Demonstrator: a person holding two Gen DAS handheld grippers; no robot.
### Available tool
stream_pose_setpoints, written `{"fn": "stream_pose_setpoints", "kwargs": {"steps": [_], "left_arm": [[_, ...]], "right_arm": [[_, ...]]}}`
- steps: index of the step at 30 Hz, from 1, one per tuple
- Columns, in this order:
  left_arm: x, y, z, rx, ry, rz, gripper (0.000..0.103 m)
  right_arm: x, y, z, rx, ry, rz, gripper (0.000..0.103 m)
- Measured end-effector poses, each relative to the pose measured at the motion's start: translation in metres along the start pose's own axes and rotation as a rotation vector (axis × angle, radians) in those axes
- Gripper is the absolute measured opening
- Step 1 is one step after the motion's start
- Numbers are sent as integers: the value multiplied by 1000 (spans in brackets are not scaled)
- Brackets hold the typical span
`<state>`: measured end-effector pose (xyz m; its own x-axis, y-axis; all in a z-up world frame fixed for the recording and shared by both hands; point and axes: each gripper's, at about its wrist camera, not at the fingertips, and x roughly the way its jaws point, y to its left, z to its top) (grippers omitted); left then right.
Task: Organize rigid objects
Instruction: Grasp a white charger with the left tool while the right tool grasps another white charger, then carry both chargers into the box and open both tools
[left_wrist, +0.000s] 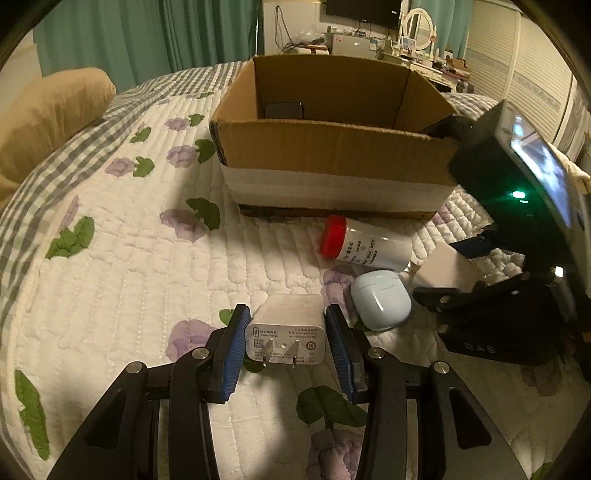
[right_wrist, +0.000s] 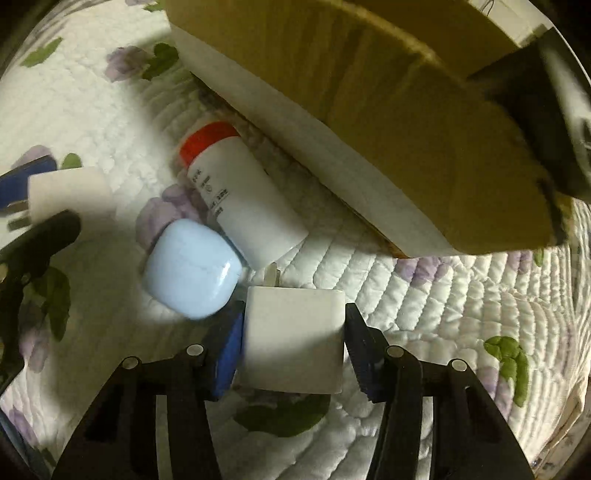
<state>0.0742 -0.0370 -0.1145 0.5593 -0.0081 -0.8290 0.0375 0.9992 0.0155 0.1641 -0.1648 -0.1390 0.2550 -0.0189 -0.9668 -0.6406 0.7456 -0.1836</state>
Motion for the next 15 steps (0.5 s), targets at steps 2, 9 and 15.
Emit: {"fn": "stream_pose_setpoints", "kwargs": {"steps": [2,9,15], "left_arm": [[-4,0,3,3,-11,4,43],[-33,3,23,12,-82,7,42],[-70,8,56,25,-182,3,42]], "right_arm": [[-11,-1,-3,8,-23,15,51],[-64,-3,2,9,-141,29,50],[-121,-19,1,33,-283,23,50]]}}
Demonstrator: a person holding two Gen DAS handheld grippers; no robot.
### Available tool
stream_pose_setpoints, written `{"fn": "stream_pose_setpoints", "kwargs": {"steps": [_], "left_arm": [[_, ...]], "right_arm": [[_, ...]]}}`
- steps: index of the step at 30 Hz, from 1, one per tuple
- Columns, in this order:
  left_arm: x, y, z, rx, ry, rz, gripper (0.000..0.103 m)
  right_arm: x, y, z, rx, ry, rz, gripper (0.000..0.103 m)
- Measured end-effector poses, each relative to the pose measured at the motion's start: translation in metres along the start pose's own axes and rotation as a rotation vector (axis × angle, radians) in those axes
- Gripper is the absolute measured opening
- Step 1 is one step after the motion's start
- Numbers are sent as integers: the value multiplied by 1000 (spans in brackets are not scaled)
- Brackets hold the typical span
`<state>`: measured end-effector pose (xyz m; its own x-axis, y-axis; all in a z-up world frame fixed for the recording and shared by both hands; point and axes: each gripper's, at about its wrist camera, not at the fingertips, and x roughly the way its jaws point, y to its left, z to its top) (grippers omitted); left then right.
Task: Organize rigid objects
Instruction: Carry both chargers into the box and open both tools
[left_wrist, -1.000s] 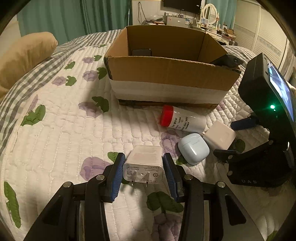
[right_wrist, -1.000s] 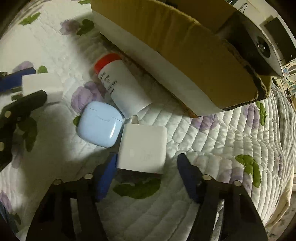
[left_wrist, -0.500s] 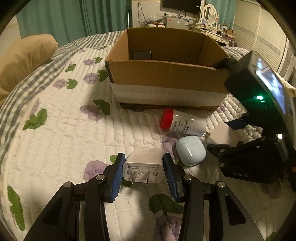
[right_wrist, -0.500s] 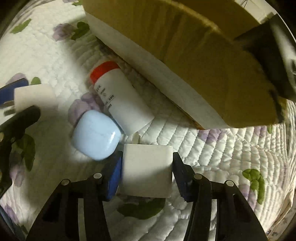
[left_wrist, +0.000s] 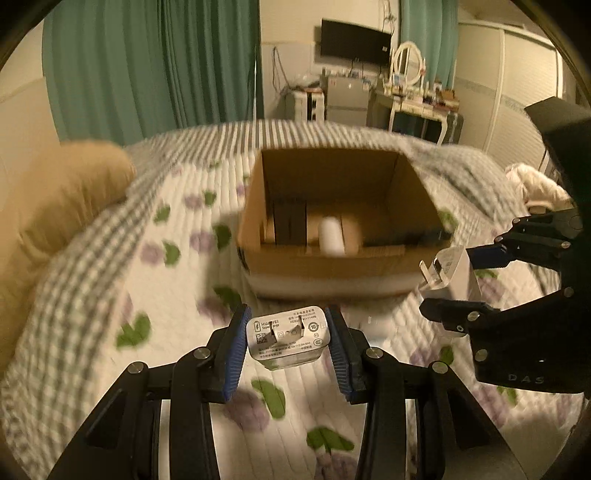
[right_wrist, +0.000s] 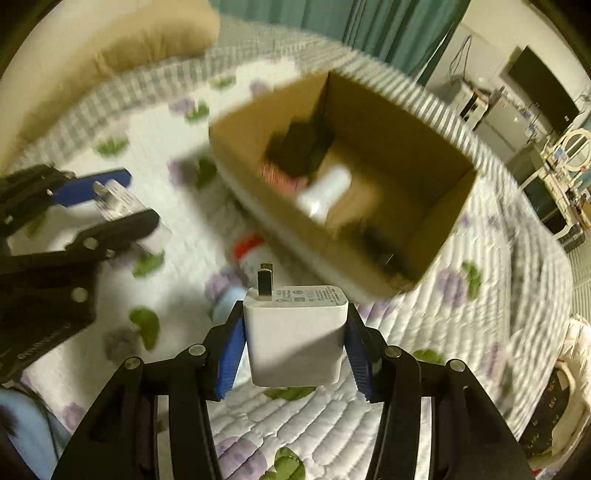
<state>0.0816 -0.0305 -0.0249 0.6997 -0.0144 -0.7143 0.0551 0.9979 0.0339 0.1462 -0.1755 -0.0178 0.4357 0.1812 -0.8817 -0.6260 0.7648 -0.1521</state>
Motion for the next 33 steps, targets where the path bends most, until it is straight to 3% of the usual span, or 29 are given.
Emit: {"fn": "stream_pose_setpoints", "kwargs": {"steps": [10,15,22,25,33], "left_arm": [[-28,-9,85,59,-183,9,42],[-17,-12,127,70,-253,-26,42],[37,-16,161,78,-238,-77,42],[69,-12,161,44,-177,-131,42],[120,-16,145,70,-104,-90,42]], "right_arm": [[-93,-33,55,95,-256,-70,50],[-110,-61,79,168,-313,-119,50],[-83,-94,105,246,-282,-151,50],[-57,-106,108,281,-240,-163,50],[3,-122,104,328,-149,-150,50]]}}
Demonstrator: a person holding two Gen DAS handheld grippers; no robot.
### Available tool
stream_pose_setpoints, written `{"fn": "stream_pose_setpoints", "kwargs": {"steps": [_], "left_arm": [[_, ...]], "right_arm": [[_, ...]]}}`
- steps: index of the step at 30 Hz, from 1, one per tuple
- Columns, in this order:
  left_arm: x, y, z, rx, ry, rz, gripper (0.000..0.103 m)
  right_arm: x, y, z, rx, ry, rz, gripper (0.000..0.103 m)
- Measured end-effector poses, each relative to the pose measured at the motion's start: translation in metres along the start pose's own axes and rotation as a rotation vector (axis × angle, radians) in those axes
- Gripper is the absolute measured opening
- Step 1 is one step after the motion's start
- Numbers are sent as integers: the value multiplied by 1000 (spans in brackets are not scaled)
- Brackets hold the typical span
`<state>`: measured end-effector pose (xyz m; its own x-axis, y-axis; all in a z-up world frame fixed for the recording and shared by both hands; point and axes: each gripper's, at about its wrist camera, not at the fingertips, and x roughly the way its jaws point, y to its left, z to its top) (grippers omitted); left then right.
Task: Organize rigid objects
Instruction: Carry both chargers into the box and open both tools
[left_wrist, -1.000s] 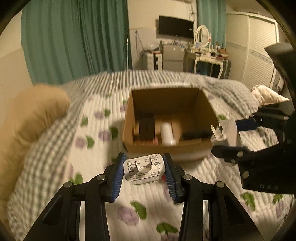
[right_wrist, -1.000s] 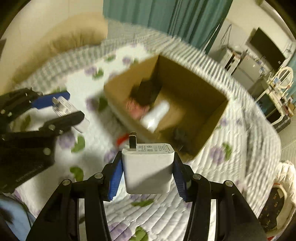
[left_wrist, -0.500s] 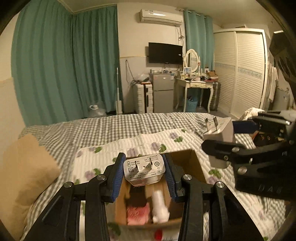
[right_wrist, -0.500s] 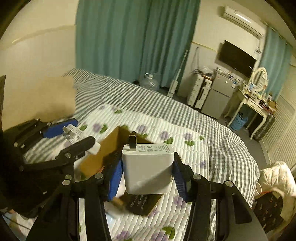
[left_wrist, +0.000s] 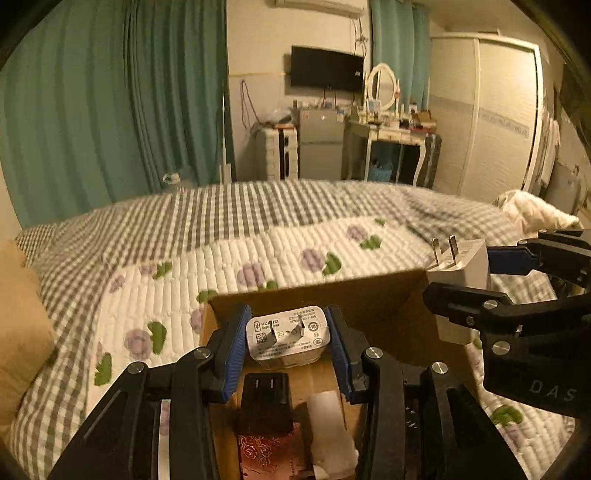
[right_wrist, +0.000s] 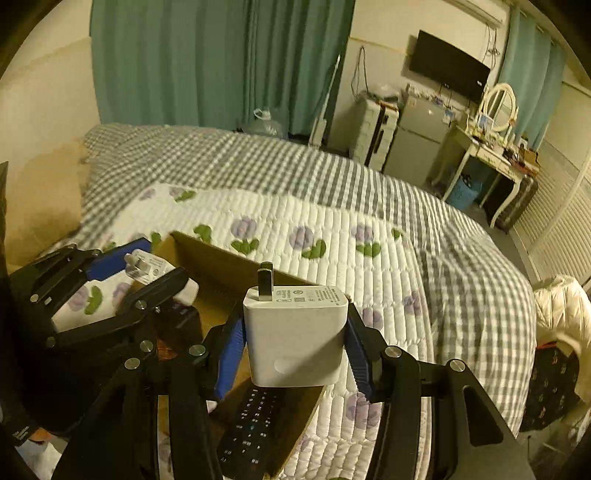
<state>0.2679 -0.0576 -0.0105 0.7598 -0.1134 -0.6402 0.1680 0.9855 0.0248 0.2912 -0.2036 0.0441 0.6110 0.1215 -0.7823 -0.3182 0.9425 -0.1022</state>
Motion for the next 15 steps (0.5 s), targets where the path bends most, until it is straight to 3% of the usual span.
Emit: {"fn": "stream_pose_setpoints", "kwargs": {"steps": [15], "left_arm": [[37,-14,-22,42,87,26,42]], "right_arm": [[54,-5,-13,56,89,-9,50]]}}
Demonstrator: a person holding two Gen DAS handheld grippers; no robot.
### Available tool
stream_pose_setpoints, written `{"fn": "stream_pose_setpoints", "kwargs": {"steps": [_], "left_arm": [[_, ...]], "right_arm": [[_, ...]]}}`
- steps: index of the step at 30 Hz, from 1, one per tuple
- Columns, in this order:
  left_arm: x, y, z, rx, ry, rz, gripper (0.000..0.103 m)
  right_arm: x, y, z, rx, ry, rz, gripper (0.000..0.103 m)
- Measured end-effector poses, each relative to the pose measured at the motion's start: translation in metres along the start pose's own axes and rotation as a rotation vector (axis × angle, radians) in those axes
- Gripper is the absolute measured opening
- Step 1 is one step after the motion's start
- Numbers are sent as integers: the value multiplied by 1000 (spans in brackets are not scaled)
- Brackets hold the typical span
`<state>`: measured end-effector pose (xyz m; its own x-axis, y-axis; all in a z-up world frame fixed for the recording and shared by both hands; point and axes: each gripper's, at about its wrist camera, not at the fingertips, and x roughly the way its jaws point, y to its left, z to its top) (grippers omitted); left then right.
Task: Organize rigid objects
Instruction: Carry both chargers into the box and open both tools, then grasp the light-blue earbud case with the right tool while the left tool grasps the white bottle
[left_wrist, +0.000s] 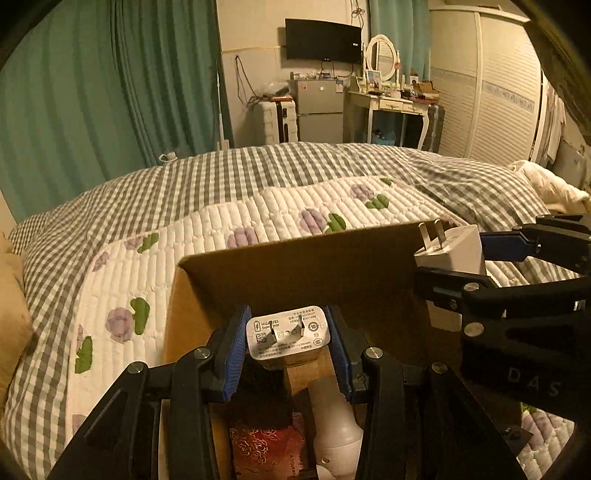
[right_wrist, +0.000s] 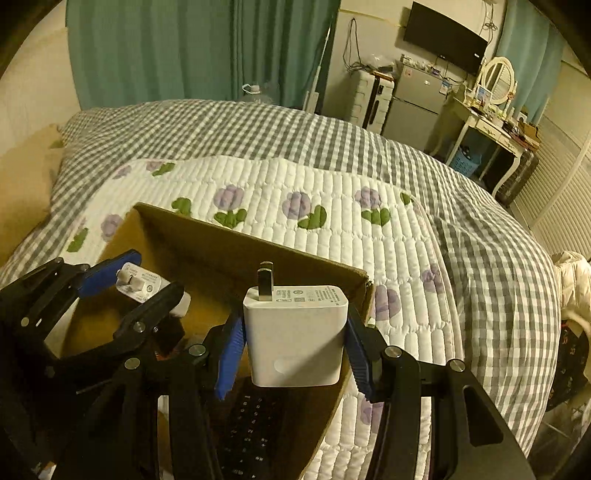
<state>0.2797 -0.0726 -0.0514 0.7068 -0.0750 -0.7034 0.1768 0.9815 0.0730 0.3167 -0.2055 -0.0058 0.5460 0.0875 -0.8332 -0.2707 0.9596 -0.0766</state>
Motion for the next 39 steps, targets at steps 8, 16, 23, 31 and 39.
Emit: {"fn": "stream_pose_setpoints", "kwargs": {"steps": [8,16,23,31,39], "left_arm": [[-1,2,3,9,-5,-7,51],[-50,18,14,-1,-101,27,86],[-115,25,-2,42,-117,45,100],[-158,18,-65,26,-74,-28,102],[-150,42,-125,-137,-7,6,103]], "right_arm": [[3,-9,-1,63,-3,63,50],[-74,-27,12,85,-161,62,81],[-160,-17,-20,-19,-274,-34,102],[-191,-1,-94,3,-294,61,103],[-167,24,-158,19,-293,22,103]]}}
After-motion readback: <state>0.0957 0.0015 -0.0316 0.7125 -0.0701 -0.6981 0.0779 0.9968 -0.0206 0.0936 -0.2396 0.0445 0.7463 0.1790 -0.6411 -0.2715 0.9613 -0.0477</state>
